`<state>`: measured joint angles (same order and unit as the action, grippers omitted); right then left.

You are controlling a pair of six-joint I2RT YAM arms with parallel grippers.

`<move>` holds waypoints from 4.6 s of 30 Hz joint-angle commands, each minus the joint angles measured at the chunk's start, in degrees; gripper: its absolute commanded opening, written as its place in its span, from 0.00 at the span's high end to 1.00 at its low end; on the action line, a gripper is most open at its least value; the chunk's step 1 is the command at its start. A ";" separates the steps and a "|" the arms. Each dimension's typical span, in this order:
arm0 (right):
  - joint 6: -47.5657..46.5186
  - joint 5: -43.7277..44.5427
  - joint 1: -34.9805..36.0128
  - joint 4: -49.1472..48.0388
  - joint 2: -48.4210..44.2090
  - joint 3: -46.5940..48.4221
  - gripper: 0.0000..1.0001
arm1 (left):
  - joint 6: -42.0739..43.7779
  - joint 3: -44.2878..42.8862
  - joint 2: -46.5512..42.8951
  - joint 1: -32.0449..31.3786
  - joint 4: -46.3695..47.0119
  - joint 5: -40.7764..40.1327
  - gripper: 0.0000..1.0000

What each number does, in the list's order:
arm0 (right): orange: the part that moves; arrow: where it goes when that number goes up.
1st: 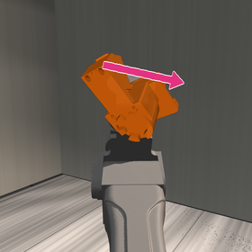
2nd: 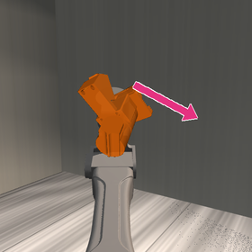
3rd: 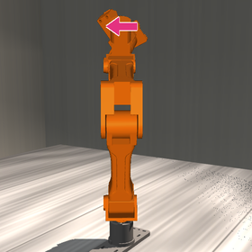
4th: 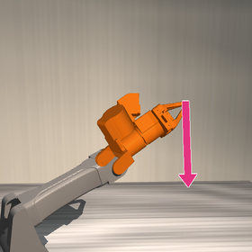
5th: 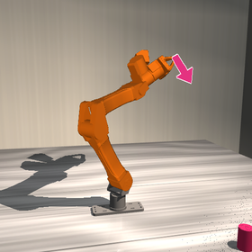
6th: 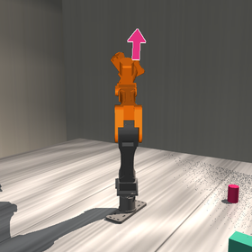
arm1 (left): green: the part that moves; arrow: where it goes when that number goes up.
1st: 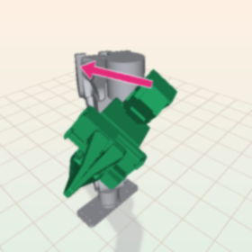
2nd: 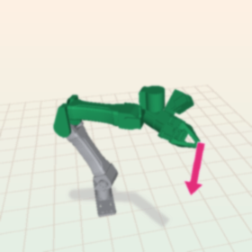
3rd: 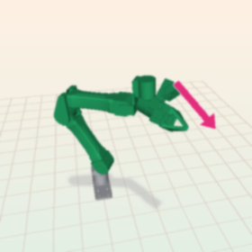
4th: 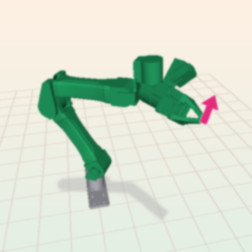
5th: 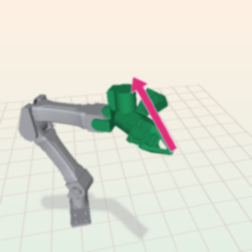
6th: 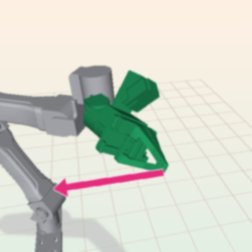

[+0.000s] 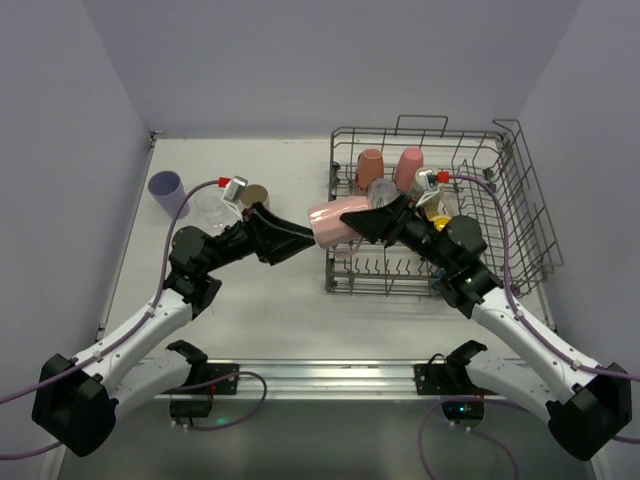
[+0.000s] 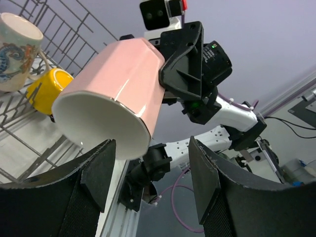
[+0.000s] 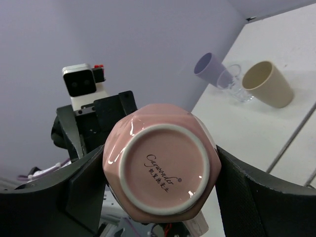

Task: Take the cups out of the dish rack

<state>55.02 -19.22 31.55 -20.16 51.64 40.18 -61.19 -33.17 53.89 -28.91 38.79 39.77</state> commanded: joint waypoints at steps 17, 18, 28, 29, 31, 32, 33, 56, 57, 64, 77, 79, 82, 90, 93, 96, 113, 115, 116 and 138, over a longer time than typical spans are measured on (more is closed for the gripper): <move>7.29 -2.75 6.33 -20.18 11.03 -1.68 0.35 | 14.05 -8.83 -1.94 -2.56 -14.23 -13.36 1.00; 6.94 -2.40 6.33 -18.44 10.16 -1.86 0.13 | 16.43 -10.58 -2.47 -2.56 -22.62 -15.58 1.00; -10.36 8.92 6.33 9.77 -3.27 -1.42 0.01 | 43.33 -43.26 9.88 -2.56 -65.48 -38.35 1.00; -11.42 10.16 6.33 11.44 -4.34 -1.42 0.01 | 44.30 -44.86 11.40 -2.56 -67.24 -39.49 1.00; -13.79 12.62 6.33 16.02 -6.36 -1.42 0.01 | 46.41 -49.42 16.74 -2.47 -70.94 -41.60 1.00; -14.67 13.15 6.33 17.08 -8.37 -1.42 0.01 | 47.03 -50.93 18.43 -2.56 -72.43 -42.66 1.00; -15.90 13.77 6.33 19.44 -9.18 -1.34 0.01 | 47.39 -52.25 20.27 -2.47 -74.54 -42.58 1.00; -22.68 14.74 6.33 27.90 -17.89 -1.34 0.01 | 49.50 -77.83 54.30 -4.32 -87.73 -50.14 1.00; -23.03 14.57 6.33 27.98 -18.15 -1.25 0.01 | 49.50 -78.80 55.78 -4.32 -88.00 -50.66 1.00; -24.79 15.97 6.33 29.30 -19.99 -0.72 0.01 | 49.15 -81.53 61.24 -4.40 -89.94 -51.20 1.00; -25.49 16.06 6.33 29.13 -20.61 -1.51 0.01 | 48.62 -81.09 65.82 -4.40 -91.25 -50.76 1.00; -25.58 16.67 6.24 29.22 -20.70 -1.42 0.01 | 48.88 -81.18 66.78 -4.40 -91.78 -50.84 0.98; -25.76 16.76 6.33 29.39 -20.70 -1.25 0.01 | 49.15 -81.18 67.84 -4.40 -92.13 -50.93 0.95; -25.58 16.24 6.33 29.22 -19.82 -1.34 0.01 | 49.85 -81.35 69.42 -4.40 -92.05 -50.93 0.87; -25.67 16.23 6.33 29.21 -19.65 -1.16 0.01 | 50.38 -82.14 70.65 -4.40 -92.57 -51.19 0.81; -25.76 16.41 6.33 29.22 -19.56 -1.16 0.01 | 50.47 -83.29 71.62 -4.32 -93.36 -51.98 0.76; -26.28 19.13 6.33 32.81 -20.70 0.60 0.01 | 49.85 -83.81 68.02 -4.32 -92.05 -54.45 0.46; -26.37 20.70 6.33 34.65 -21.05 1.30 0.01 | 49.85 -83.99 67.32 -4.40 -91.87 -54.80 0.43; -26.37 22.20 6.33 35.19 -21.57 1.56 0.01 | 49.68 -83.90 66.44 -4.40 -91.78 -54.88 0.39; -26.29 54.37 -1.65 55.65 -14.20 6.39 0.01 | 46.07 -49.94 19.18 -4.84 -62.18 -29.50 0.00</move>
<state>29.28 28.53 32.42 30.94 35.62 43.31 -13.93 -92.95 80.14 -33.23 -33.01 0.91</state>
